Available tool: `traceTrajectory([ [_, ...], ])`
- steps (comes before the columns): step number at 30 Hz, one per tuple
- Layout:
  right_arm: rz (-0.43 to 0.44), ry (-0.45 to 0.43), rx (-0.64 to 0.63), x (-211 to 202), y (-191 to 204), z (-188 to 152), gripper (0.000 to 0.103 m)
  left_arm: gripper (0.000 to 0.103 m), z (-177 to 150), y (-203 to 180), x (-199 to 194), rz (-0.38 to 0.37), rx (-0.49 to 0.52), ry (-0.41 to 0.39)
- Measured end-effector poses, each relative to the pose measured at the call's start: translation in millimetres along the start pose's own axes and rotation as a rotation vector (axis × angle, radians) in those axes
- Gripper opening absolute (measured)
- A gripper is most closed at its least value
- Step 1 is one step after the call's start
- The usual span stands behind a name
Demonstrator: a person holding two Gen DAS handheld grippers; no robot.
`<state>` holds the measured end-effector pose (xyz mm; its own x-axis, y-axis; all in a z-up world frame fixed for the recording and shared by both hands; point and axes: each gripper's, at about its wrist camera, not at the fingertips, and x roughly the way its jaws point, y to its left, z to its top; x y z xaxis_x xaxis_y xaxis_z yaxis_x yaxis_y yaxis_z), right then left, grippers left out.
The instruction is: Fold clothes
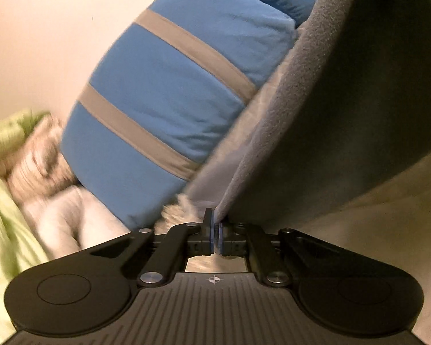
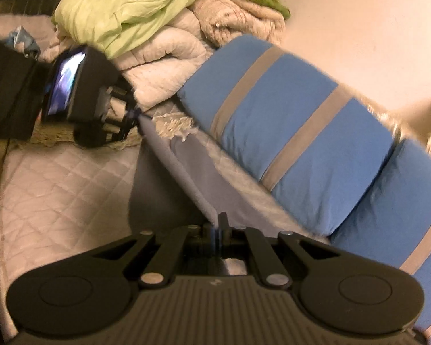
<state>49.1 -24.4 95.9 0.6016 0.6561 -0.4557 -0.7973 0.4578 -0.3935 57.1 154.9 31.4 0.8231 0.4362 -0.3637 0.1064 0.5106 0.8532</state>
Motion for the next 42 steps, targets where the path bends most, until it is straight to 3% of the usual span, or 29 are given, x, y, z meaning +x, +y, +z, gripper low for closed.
traceTrajectory([
  [4, 0.008, -0.033, -0.178, -16, 39, -2, 0.004, 0.003, -1, 28, -4, 0.071, 0.089, -0.063],
  [7, 0.089, 0.015, -0.282, -13, 76, -21, 0.004, 0.003, -19, 34, -21, 0.078, 0.145, -0.105],
  [12, 0.184, 0.083, -0.437, -11, 122, -51, 0.003, 0.003, -83, -12, -34, -0.095, 0.389, -0.027],
  [15, 0.211, 0.099, -0.480, -14, 135, -57, 0.003, 0.003, -105, -34, -38, -0.168, 0.473, 0.057],
  [24, 0.266, 0.134, -0.483, -24, 144, -56, 0.001, 0.003, -113, -40, -46, -0.312, 0.499, 0.180],
  [31, 0.320, 0.155, -0.512, -27, 149, -61, 0.003, 0.003, -111, -35, -52, -0.379, 0.482, 0.207],
  [32, 0.342, 0.166, -0.496, -27, 149, -61, 0.018, 0.003, -111, -33, -52, -0.395, 0.467, 0.212],
  [36, 0.439, 0.196, -0.412, -34, 144, -55, 0.049, 0.005, -114, -23, -50, -0.421, 0.430, 0.220],
  [38, 0.429, 0.165, -0.400, -48, 137, -48, 0.079, 0.006, -115, -17, -49, -0.427, 0.401, 0.240],
  [39, 0.421, 0.147, -0.394, -56, 132, -44, 0.084, 0.006, -115, -12, -48, -0.431, 0.383, 0.252],
  [40, 0.419, 0.133, -0.383, -62, 124, -41, 0.088, 0.012, -114, -6, -48, -0.437, 0.364, 0.267],
  [41, 0.420, 0.124, -0.368, -68, 116, -39, 0.091, 0.031, -112, 1, -49, -0.444, 0.329, 0.271],
  [42, 0.410, 0.119, -0.357, -72, 106, -39, 0.093, 0.041, -110, 9, -52, -0.453, 0.282, 0.265],
])
